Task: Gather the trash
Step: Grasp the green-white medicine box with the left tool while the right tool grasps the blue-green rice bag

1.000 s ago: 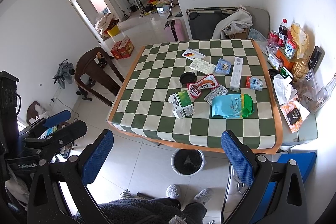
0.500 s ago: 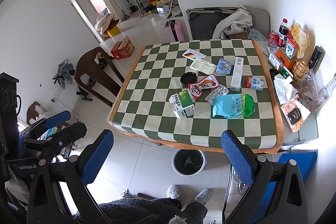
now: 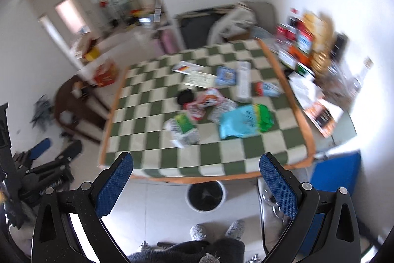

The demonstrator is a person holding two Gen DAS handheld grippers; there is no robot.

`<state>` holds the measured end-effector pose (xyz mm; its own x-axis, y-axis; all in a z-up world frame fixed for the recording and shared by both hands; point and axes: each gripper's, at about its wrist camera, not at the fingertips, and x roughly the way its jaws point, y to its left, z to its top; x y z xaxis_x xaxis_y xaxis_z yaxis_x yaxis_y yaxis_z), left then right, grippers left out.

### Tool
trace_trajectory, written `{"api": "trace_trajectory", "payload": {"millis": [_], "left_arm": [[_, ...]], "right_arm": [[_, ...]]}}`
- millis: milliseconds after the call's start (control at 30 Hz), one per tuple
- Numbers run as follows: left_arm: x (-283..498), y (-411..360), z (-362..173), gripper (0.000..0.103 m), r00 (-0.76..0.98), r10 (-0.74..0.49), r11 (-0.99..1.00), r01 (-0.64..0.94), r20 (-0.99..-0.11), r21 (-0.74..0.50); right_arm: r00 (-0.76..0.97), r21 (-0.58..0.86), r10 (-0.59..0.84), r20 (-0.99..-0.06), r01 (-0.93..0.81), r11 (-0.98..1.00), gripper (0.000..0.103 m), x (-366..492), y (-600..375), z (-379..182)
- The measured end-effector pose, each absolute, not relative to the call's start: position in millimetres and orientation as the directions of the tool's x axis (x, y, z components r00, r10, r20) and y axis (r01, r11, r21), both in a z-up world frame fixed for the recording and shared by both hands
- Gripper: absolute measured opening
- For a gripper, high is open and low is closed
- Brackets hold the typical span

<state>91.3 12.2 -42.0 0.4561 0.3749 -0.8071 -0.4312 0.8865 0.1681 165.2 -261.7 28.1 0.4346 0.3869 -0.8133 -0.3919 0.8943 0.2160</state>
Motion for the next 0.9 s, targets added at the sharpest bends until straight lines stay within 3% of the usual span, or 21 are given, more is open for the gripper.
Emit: {"api": "trace_trajectory", "payload": {"millis": [167,433,633,867,900], "left_arm": [[139.3,34.7,-129.2,0.103,0.284,0.249,0.869,-0.488,-0.926,0.084],[225.0,55.9,-231.2,0.103,0.054,-0.027,0.781,-0.622,-0.998,-0.054],[282.5,54.2,-295.1,0.103,-0.050,-0.187,0.705,-0.702,-0.981,-0.099],[306.0,49.0,-348.0,0.102,-0.151,-0.204,0.690,-0.723,-0.967,-0.033],[306.1,48.6,-351.2,0.097,-0.156,-0.199,0.690,-0.723,-0.967,-0.025]], "right_arm": [[0.399,0.222,0.286,-0.871,-0.201,0.954,0.103,214.7,-282.9,-37.2],[0.229,0.160,0.157,-0.961,-0.007,0.987,0.103,350.0,-298.2,-180.9],[0.115,0.113,0.122,-0.986,-0.080,0.990,0.103,432.2,-276.7,-247.6],[0.007,0.033,0.037,-0.999,-0.294,0.955,0.103,487.1,-239.3,-304.8],[-0.008,0.027,0.026,-1.000,-0.311,0.950,0.103,491.9,-236.4,-312.7]]}}
